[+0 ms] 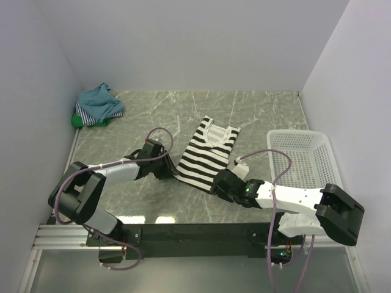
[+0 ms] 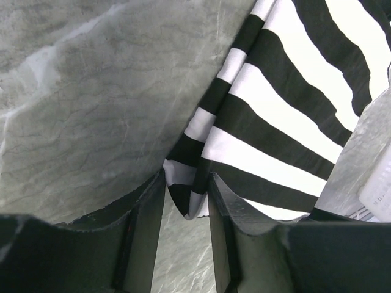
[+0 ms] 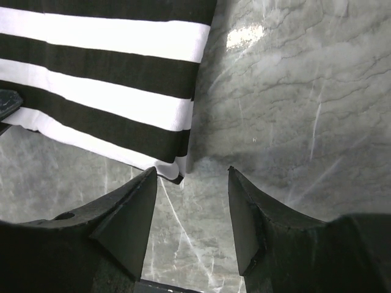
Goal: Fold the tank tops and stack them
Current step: Fold the tank top
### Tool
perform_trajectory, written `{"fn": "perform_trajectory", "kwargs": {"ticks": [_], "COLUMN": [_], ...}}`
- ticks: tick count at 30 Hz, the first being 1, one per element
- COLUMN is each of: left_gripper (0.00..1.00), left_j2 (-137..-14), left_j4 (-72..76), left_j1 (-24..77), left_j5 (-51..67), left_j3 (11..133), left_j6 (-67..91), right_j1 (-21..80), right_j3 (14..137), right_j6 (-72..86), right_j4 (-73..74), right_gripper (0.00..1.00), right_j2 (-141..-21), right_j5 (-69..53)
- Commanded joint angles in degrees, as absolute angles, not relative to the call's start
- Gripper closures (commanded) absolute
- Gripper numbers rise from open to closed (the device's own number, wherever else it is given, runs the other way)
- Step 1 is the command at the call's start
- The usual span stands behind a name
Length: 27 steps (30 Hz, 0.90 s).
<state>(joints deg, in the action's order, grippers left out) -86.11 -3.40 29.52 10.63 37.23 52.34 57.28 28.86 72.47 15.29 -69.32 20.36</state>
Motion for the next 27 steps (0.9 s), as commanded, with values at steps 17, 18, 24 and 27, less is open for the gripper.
{"fn": "perform_trajectory", "kwargs": {"ticks": [17, 18, 24, 27], "left_gripper": [0.68, 0.68, 0.68, 0.69], "left_j2": [-87.5, -87.5, -87.8, -87.6], "left_j4": [-3.0, -3.2, -3.4, -3.4], "left_j1": [30.1, 30.2, 30.2, 30.2], "left_j5": [8.8, 8.6, 8.6, 8.8], "left_j3": [34.9, 35.0, 35.4, 35.4], "left_j6": [52.6, 52.6, 52.3, 52.3], "right_j1": [56.3, 56.2, 56.1, 56.2], "right_j3": [37.0, 37.3, 38.2, 38.2], "right_j6": [70.1, 69.9, 68.6, 67.8], "right_j4": [17.7, 18.0, 20.7, 21.5], "right_gripper": [0.43, 0.43, 0.43, 0.44], "right_j2": [-74.1, -74.9, -78.3, -81.0], "right_j5": [25.1, 25.0, 21.6, 19.0]}}
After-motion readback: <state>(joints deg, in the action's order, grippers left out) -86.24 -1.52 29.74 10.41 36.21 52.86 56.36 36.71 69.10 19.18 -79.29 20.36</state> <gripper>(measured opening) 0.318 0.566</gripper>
